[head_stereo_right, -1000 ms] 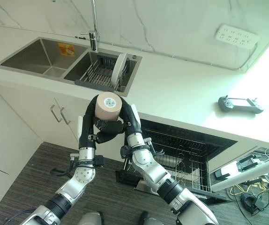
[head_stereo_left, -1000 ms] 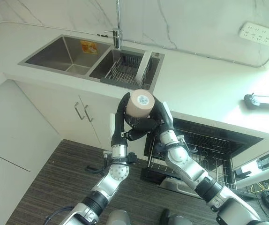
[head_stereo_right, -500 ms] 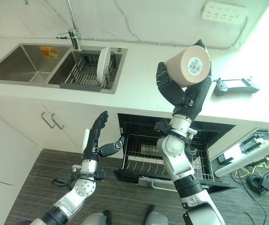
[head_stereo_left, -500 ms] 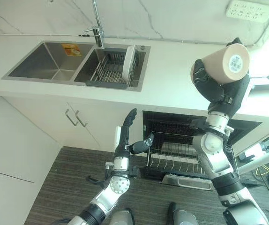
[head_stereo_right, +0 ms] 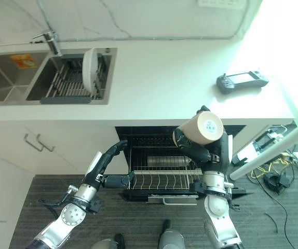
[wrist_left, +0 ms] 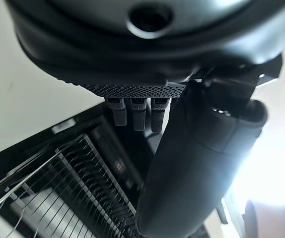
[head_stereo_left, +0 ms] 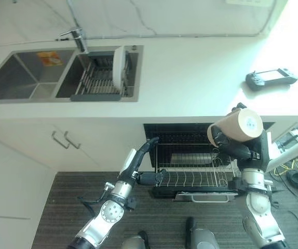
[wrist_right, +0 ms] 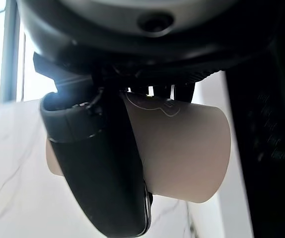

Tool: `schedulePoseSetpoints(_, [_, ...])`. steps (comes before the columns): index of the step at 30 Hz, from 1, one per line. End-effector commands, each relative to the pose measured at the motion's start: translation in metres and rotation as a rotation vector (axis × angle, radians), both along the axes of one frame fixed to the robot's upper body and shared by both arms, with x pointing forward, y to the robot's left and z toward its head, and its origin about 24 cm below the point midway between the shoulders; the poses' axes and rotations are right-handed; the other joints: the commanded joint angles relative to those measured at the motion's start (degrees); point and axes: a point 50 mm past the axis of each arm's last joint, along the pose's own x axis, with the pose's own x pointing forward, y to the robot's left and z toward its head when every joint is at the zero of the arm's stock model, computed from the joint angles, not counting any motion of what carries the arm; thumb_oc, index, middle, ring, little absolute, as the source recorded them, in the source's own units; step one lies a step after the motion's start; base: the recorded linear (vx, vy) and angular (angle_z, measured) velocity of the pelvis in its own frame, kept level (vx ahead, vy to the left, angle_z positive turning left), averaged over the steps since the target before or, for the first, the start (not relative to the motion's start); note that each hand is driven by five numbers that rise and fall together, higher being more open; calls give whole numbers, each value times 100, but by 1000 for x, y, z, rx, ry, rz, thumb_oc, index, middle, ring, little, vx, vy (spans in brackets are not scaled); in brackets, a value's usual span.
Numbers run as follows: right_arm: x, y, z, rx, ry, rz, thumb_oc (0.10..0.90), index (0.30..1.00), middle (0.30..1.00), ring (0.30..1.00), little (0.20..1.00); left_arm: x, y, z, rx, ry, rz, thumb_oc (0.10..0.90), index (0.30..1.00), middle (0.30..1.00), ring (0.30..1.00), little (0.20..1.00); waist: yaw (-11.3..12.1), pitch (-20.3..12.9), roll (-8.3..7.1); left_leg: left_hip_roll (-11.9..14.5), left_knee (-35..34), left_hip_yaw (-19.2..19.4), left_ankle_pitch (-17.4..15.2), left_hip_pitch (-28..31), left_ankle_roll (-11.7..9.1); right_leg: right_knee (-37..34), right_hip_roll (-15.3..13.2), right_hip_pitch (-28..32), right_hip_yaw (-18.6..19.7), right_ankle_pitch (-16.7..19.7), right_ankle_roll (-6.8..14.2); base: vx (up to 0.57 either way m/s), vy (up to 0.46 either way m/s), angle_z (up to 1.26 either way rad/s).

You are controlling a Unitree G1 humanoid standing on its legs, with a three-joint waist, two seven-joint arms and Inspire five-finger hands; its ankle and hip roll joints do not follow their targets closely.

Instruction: Place the dishes in the dishwasher.

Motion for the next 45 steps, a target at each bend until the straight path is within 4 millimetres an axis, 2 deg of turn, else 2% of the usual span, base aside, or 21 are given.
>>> schedulePoseSetpoints(1, [5,1,70,-62,-364,103,400,300,300,300,300,8,-13,50,-59,-214,-149,800,900,900,900,900,-5,-306,-21,312,320,199,-491,-102,156,372,-149,312,354,-1131,293,-12,4,-20])
schedulePoseSetpoints(5, [1,-4,59,-89,-303,100,400,300,300,300,300,8,-6,51,16,-213,-169,800,900,900,900,900,-133,-288,10,320,320,271,-483,-147,159,372,-133,209,445,-1104,327,-23,4,-18])
schedulePoseSetpoints(10, [5,-8,33,-121,-145,112,400,300,300,300,300,12,1,46,218,-250,-162,800,900,900,900,900,-266,-260,44,338,320,375,-474,-143,144,372,-134,148,527,-1074,362,2,6,-11])
schedulePoseSetpoints(11, [7,-10,22,-141,-88,106,400,300,300,300,300,14,1,44,285,-251,-177,800,900,900,900,900,-287,-263,49,347,320,392,-461,-140,136,372,-137,140,536,-1063,370,28,-7,-13])
schedulePoseSetpoints(14, [11,-16,14,-147,-73,73,400,300,300,300,300,18,-1,40,390,-259,-210,800,900,900,900,900,-295,-268,64,355,320,389,-441,-151,128,372,-147,123,549,-1048,377,57,-20,-10])
schedulePoseSetpoints(17, [24,-24,7,-198,-1,55,400,300,300,300,300,25,-6,39,505,-241,-274,800,900,900,900,900,-250,-244,92,348,320,335,-405,-203,109,372,-180,89,530,-1018,393,54,-19,0])
schedulePoseSetpoints(22, [42,-45,7,-207,97,-24,400,300,300,300,300,32,-12,40,582,-186,-352,800,900,900,900,900,-149,-140,91,343,320,276,-339,-312,94,372,-225,20,467,-960,405,2,-25,12])
schedulePoseSetpoints(25, [51,-51,13,-257,100,-57,400,300,300,300,300,34,-16,39,593,-153,-390,800,900,900,900,900,-93,-67,102,348,320,249,-314,-339,93,372,-242,5,450,-930,407,-1,-9,12])
schedulePoseSetpoints(31, [66,-63,22,-323,154,-105,400,300,300,300,300,35,-24,38,544,-31,-487,800,900,900,900,900,17,73,143,339,320,207,-267,-399,86,372,-288,-11,396,-881,409,-3,4,10])
schedulePoseSetpoints(36, [79,-81,20,-358,259,-182,400,300,300,300,300,34,-30,36,479,97,-562,800,900,900,900,900,115,235,201,337,320,184,-218,-470,78,372,-330,-34,307,-842,397,-15,5,9])
schedulePoseSetpoints(45, [98,-108,24,-467,396,-299,400,300,300,300,300,40,-31,53,576,84,-653,800,900,900,900,900,284,585,313,292,320,80,-131,-688,73,372,-384,-175,241,-759,373,-20,-5,10])
